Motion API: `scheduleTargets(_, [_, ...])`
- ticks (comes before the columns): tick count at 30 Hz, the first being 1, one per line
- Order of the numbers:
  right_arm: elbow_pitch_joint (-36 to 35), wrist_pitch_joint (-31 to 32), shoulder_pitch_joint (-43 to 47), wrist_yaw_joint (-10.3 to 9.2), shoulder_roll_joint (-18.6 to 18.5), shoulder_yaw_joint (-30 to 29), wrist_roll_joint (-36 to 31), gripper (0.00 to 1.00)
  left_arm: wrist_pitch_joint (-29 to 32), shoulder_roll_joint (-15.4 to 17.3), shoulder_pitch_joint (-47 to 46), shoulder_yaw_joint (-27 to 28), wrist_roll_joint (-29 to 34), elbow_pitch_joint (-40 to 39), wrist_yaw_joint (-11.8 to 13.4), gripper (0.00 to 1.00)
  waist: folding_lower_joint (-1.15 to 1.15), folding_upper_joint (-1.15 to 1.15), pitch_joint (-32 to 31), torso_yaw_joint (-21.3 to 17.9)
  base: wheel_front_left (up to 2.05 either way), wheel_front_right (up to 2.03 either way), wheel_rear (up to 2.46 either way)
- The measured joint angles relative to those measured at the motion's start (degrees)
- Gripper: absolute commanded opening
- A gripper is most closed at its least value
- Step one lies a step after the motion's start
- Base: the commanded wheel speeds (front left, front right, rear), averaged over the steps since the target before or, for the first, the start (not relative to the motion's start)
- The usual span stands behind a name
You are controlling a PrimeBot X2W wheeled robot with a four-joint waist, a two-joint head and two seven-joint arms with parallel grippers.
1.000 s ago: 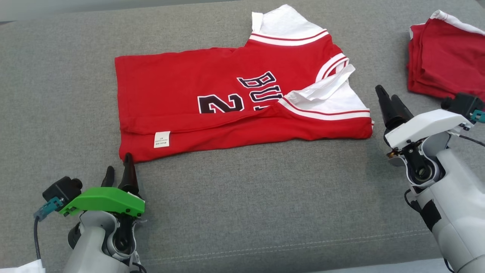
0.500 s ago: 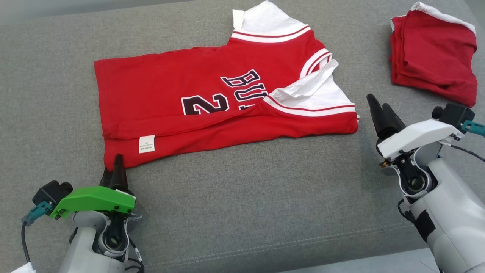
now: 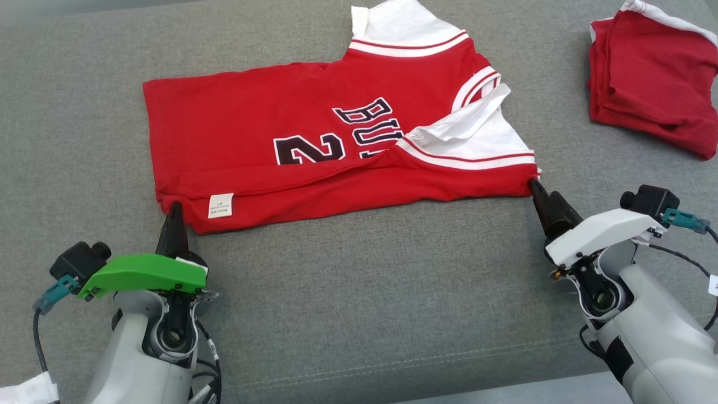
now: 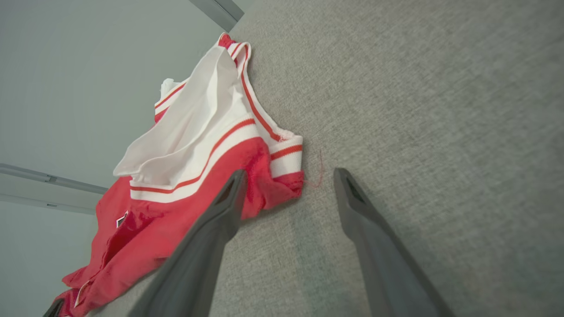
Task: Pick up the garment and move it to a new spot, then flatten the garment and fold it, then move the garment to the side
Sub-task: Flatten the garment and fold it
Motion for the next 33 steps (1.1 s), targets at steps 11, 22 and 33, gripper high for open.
scheduleTargets(11, [3.0, 1.5, -1.8, 0.49, 0.1, 1.7, -1.0, 0.98, -0.6, -0.1, -0.6, -3.2, 0.9, -2.2, -0.8, 0.0, 0.0, 0.0, -0.2, 2.2, 0.0, 0.0, 0.0])
scheduleTargets(22, [4.2, 1.6, -3.3, 0.49, 0.4, 3.0, -2.2, 0.0, -1.2, -0.1, 0.2, -4.5, 1.0, -2.5, -0.8, 0.0, 0.0, 0.0, -2.0, 3.1, 0.0, 0.0, 0.0])
scheduleTargets(33, [-2.8, 0.4, -1.6, 0.49, -0.2, 1.5, 1.3, 0.0, -2.2, -0.1, 4.3, -3.3, 2.3, -6.7, -0.8, 0.0, 0.0, 0.0, -4.3, 1.9, 0.0, 0.0, 0.0])
